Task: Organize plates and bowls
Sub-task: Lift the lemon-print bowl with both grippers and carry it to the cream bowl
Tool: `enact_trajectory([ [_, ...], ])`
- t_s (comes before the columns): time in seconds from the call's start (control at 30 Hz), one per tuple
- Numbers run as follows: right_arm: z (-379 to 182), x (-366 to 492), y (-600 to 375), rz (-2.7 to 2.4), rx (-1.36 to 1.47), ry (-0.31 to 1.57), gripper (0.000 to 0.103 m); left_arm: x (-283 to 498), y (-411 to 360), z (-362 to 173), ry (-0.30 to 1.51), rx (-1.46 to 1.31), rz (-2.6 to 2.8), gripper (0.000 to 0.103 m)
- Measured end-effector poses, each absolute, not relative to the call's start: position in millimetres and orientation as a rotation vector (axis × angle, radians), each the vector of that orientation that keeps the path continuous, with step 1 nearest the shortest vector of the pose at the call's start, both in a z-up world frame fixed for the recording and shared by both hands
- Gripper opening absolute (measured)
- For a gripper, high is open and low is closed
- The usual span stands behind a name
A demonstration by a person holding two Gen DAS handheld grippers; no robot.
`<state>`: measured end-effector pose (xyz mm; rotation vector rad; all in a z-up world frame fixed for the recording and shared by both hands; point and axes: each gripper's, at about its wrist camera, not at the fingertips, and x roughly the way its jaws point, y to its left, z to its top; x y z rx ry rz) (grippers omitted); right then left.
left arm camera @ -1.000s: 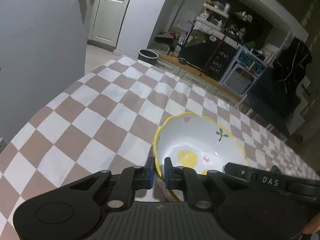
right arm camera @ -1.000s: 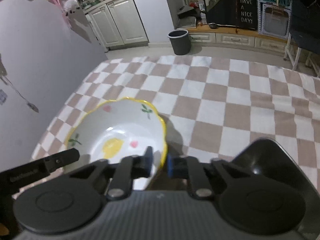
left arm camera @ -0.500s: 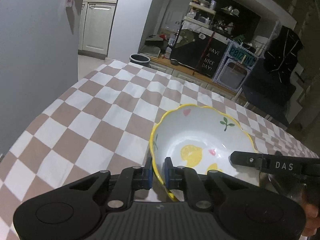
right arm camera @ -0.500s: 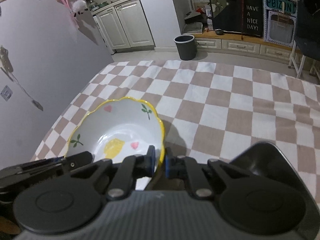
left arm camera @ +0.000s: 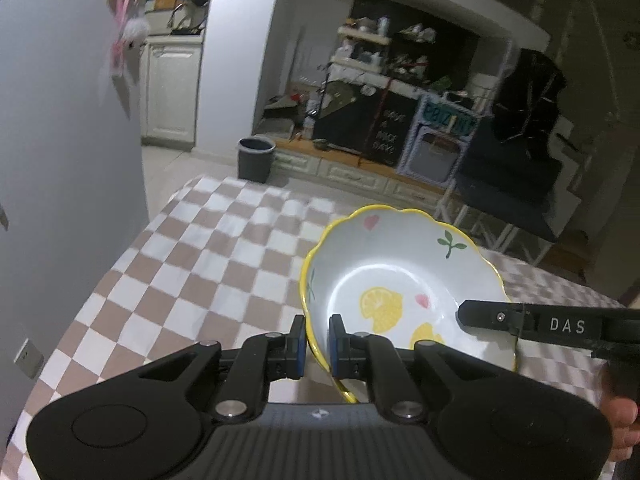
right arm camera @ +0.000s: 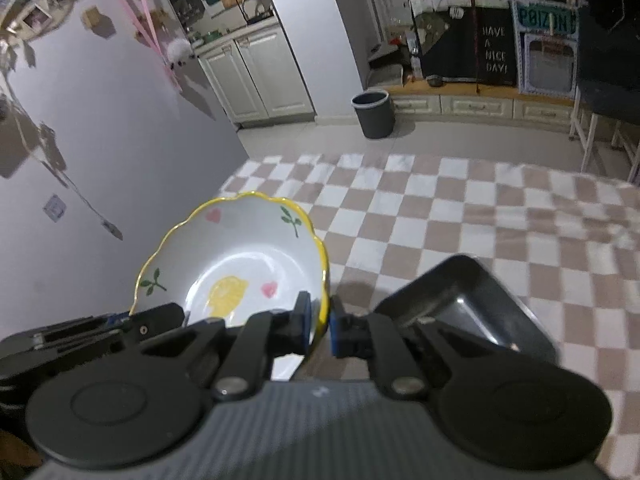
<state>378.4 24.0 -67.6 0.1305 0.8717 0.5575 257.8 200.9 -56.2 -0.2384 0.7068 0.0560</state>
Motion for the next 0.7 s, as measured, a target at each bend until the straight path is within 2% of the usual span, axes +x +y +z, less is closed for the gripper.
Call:
enact_trajectory([
  [0.43, 2.1, 277.0, -76.9, 0.463, 0.181, 0.816, 0.01, 175.1, 103.5, 14.6, 0.654, -0.166, -0.066, 0.01],
  [0.7, 16.4, 215.7, -140.5, 0.396, 0.19, 0.768, 0.009, 126.7, 48.5, 26.7, 0.614, -0.146, -0.167, 0.01],
])
